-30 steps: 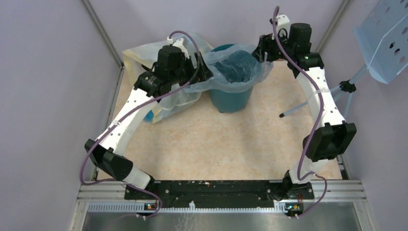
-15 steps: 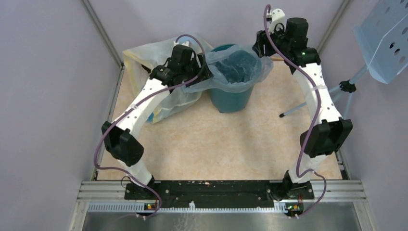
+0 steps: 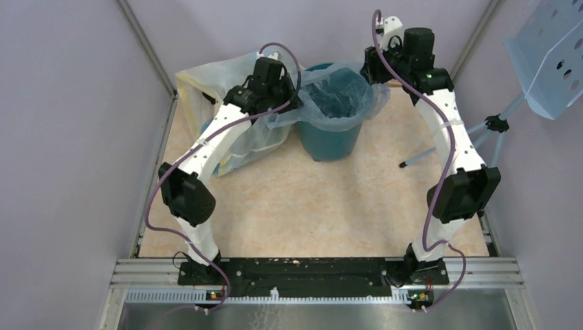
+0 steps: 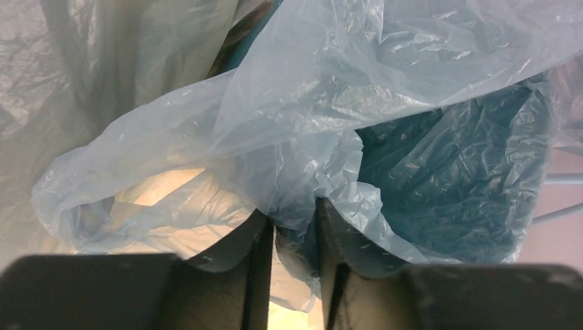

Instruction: Put the trash bags into the trash bin

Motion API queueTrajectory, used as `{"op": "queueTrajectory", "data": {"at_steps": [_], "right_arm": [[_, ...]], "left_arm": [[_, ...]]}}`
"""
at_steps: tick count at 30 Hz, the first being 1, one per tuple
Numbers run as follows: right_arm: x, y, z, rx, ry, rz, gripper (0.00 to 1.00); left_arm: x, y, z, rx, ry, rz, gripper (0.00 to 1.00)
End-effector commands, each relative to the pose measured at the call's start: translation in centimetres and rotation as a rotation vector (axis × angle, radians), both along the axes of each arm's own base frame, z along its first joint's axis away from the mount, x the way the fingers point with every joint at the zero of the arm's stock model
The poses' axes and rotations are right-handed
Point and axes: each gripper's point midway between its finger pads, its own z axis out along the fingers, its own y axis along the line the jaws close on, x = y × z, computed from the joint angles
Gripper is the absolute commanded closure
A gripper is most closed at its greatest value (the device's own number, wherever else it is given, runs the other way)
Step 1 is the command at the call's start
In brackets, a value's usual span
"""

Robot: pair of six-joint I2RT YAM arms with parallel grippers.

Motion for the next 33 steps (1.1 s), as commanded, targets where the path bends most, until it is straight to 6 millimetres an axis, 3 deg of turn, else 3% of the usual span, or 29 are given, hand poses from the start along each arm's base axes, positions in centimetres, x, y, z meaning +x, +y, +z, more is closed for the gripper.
{"op": "queueTrajectory", "data": {"at_steps": [1,5,10,17,23,27,33], "right_arm": [[-0.4,1.3,3.0,0.029,-0.052,-0.043,0.5],[-1.3,1.0,3.6,0.021,-0.046,-0.108,0.42],[-4.3,0.7,6.0,0.078,-0.042,-0.115,0.36],[-11.0,1.4,7.2,0.155,0.025,-0.023,0.35],[-16.6,2.8,7.4,0.255,0.092,0.104,0.36],[-18.9,4.5,6.4,0.264,0.129,0.222,0.38],[-20.4,7.4,6.4,0.159,0.115,0.356,0.39]], "left_arm": [[0.4,-0.3,1.2,0.012,-0.047,-0.038,0.77],[0.6,-0.3,2.6,0.039,-0.08,-0.073,0.92],[-0.3,-1.2,4.0,0.041,-0.089,-0.168,1.0],[-2.9,0.1,5.2,0.106,-0.09,-0.24,1.0],[-6.4,0.8,5.4,0.128,-0.078,-0.353,1.0],[-8.7,0.0,6.2,0.064,-0.11,-0.464,1.0],[-10.6,-0.9,6.4,0.003,-0.098,-0.55,1.0]]}}
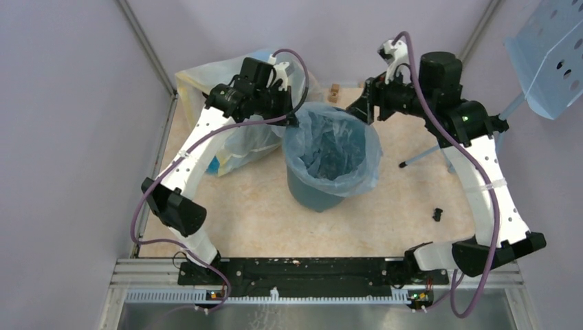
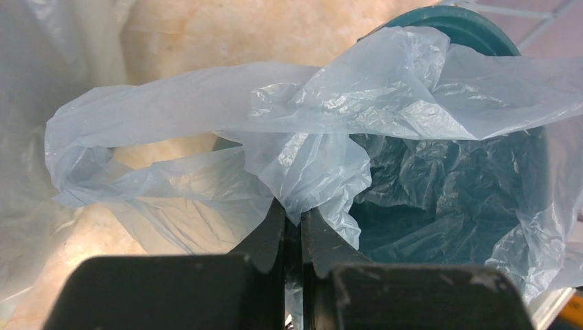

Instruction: Put the trash bags into the trash bin

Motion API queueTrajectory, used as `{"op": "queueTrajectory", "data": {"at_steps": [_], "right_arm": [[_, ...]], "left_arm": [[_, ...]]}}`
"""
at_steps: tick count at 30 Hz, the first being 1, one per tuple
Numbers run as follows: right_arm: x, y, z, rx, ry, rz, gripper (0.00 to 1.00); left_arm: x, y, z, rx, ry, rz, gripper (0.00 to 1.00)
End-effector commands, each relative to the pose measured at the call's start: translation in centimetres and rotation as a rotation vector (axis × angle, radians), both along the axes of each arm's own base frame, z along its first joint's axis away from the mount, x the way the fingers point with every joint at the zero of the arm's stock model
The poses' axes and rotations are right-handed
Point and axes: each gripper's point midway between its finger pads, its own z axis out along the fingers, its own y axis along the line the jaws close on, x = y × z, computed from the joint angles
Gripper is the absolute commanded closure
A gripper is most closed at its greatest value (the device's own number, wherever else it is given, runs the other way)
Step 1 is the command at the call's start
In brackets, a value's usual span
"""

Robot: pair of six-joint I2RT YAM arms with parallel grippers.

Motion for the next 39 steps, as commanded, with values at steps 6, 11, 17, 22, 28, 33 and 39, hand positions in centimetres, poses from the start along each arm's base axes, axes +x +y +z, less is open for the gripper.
{"op": "queueTrajectory", "data": {"at_steps": [6,11,17,22,28,33,39], "right_arm": [[-2.1,3.9,-1.7,-0.178,-0.03,0.189,0.41],[-2.0,3.6,-2.5,-0.213,-0.024,0.167,0.51],[-1.2,2.8,-3.9,-0.252,-0.003,0.113,0.57],[-0.7,2.5,-4.7,-0.278,0.007,0.091,0.58],[-0.2,2.4,-5.3,-0.284,0.016,0.074,0.6],[0.4,2.3,-5.1,-0.275,0.009,0.035,0.62],[0.6,2.5,-5.0,-0.261,0.007,0.034,1.0]], "left_arm": [[-2.3,-1.9,4.3,-0.162,-0.047,-0.133,1.0],[-2.5,-1.6,4.8,-0.16,-0.067,-0.124,1.0],[-3.0,-1.3,5.4,-0.169,-0.084,-0.129,1.0],[-3.4,-1.2,5.6,-0.169,-0.09,-0.135,1.0],[-3.6,-1.1,5.8,-0.168,-0.098,-0.147,1.0],[-3.8,-1.2,5.7,-0.165,-0.102,-0.167,1.0],[-4.2,-1.3,5.8,-0.169,-0.105,-0.198,1.0]]}}
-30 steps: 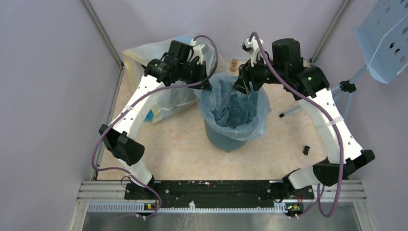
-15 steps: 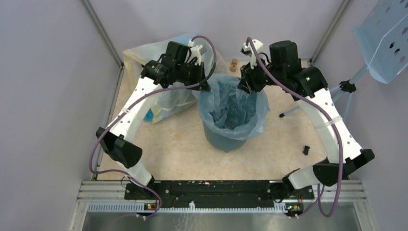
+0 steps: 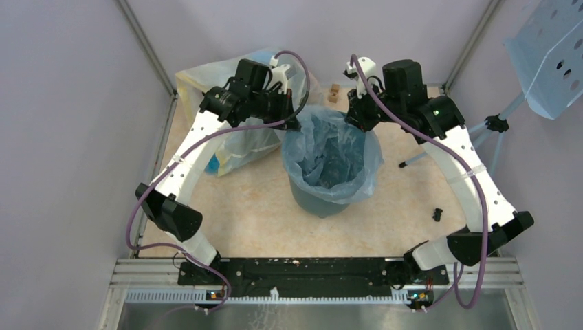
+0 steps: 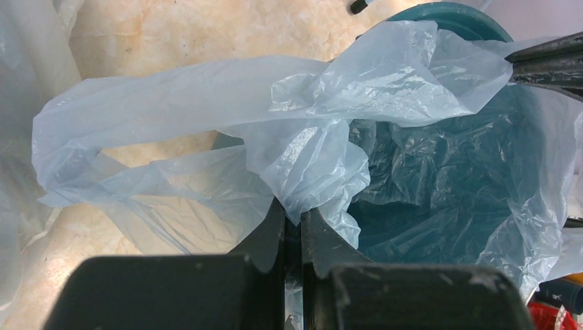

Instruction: Put the trash bags into the trash bin

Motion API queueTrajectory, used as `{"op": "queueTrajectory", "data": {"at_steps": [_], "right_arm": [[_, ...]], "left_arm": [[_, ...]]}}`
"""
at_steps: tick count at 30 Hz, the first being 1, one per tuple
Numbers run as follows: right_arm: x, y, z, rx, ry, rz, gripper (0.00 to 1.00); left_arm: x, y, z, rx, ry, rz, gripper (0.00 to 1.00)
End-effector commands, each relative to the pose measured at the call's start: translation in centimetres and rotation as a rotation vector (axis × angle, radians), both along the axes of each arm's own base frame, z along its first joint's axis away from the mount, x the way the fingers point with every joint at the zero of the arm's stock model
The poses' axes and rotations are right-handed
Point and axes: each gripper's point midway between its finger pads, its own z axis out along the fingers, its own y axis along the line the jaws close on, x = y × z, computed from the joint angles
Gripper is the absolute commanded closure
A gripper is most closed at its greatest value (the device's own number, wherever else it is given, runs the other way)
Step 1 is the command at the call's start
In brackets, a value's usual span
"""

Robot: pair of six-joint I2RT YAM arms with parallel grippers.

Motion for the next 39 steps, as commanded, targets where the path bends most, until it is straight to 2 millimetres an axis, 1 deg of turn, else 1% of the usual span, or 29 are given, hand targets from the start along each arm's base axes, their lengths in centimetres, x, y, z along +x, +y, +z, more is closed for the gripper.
{"op": "queueTrajectory", "data": {"at_steps": [1,4,10,15,17,21,23,26,34,39], "right_arm": [[0.4,0.4,1.3,0.033,-0.041,-0.011,1.0],[0.5,0.3,1.3,0.039,-0.035,-0.028,1.0],[0.4,0.5,2.3,0.072,-0.044,-0.033,1.0],[1.6,-0.4,2.8,0.101,-0.054,-0.136,1.0],[2.2,-0.7,2.4,0.139,-0.016,-0.186,1.0],[3.6,-2.0,0.2,0.201,0.131,-0.278,1.0],[3.9,-2.7,-0.9,0.23,0.206,-0.307,1.0],[4.2,-3.6,-2.9,0.225,0.285,-0.355,1.0],[3.7,-3.9,-8.6,0.176,0.454,-0.402,1.0],[3.1,-4.4,-11.9,0.129,0.519,-0.428,1.0]], "left_arm": [[-1.5,-0.6,4.3,-0.109,-0.092,-0.068,1.0],[-1.5,-0.5,4.4,-0.106,-0.099,-0.069,1.0],[-1.6,-0.5,4.3,-0.098,-0.104,-0.084,1.0],[-1.7,-0.1,4.4,-0.079,-0.135,-0.089,1.0],[-1.7,0.1,4.4,-0.07,-0.151,-0.093,1.0],[-1.7,0.6,4.2,-0.045,-0.171,-0.09,1.0],[-1.7,0.8,4.0,-0.035,-0.173,-0.083,1.0],[-1.8,1.0,4.0,-0.031,-0.18,-0.081,1.0],[-2.2,0.9,4.0,-0.06,-0.198,-0.085,1.0],[-2.0,1.3,3.3,-0.065,-0.179,-0.051,1.0]]}}
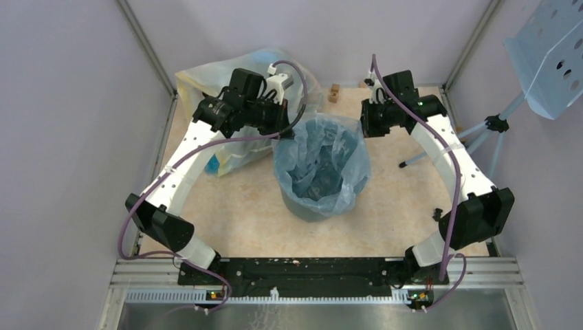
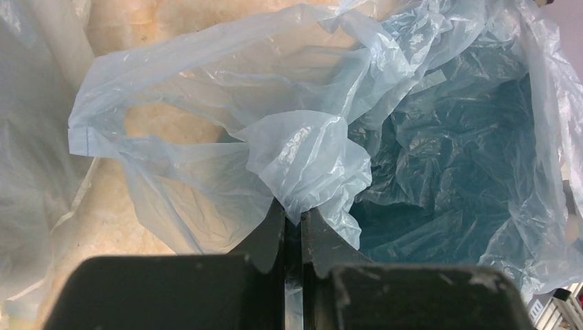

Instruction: Put the trash bags into the trash bin

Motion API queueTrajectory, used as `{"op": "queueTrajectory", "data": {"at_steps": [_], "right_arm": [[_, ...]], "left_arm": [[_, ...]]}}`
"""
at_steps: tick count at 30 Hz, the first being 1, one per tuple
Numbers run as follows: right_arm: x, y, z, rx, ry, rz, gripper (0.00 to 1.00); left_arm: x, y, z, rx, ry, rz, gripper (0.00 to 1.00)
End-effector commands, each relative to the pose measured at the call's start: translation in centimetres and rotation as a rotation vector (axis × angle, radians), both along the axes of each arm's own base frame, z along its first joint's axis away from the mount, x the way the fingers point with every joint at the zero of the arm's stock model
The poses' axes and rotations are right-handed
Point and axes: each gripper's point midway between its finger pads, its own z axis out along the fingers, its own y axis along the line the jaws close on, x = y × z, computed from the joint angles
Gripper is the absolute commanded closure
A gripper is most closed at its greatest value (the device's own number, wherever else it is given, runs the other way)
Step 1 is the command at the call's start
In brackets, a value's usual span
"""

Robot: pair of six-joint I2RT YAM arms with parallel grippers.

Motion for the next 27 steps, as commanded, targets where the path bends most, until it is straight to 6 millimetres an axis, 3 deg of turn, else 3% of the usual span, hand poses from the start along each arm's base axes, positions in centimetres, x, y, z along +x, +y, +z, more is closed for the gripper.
{"op": "queueTrajectory", "data": {"at_steps": [1,5,8,12,14,16,17,18,22,27], "right_arm": [[-0.1,-0.5,-1.7,-0.017,0.043,-0.03,1.0],[0.2,-2.2,-1.7,-0.105,0.04,-0.078,1.0],[0.8,-2.7,1.0,-0.117,-0.029,-0.095,0.97],[0.7,-3.8,4.9,-0.141,-0.095,-0.136,0.78],[-0.2,-4.8,6.3,-0.177,-0.098,-0.143,0.68],[-1.5,-4.9,7.7,-0.17,-0.109,-0.137,0.51],[-2.1,-4.6,8.4,-0.154,-0.118,-0.128,0.34],[-2.6,-4.5,9.1,-0.147,-0.133,-0.132,0.26],[-4.2,-2.7,11.5,-0.138,-0.168,-0.115,0.24],[-4.6,0.7,11.9,-0.158,-0.171,-0.048,0.24]], "left_arm": [[-0.1,-0.2,4.0,-0.122,-0.093,0.009,1.0],[0.2,0.5,3.6,-0.116,-0.077,0.071,1.0],[0.5,1.4,3.0,-0.096,-0.067,0.143,1.0],[0.9,2.6,2.1,-0.059,-0.039,0.244,1.0],[1.0,3.4,1.9,-0.04,-0.026,0.3,1.0],[1.0,3.9,1.6,-0.031,-0.018,0.338,1.0],[1.0,4.0,1.4,-0.032,-0.009,0.356,1.0],[1.0,4.1,1.3,-0.036,-0.005,0.366,1.0],[1.0,4.0,0.9,-0.05,0.012,0.388,1.0],[1.2,3.9,0.9,-0.057,0.013,0.401,1.0]]}}
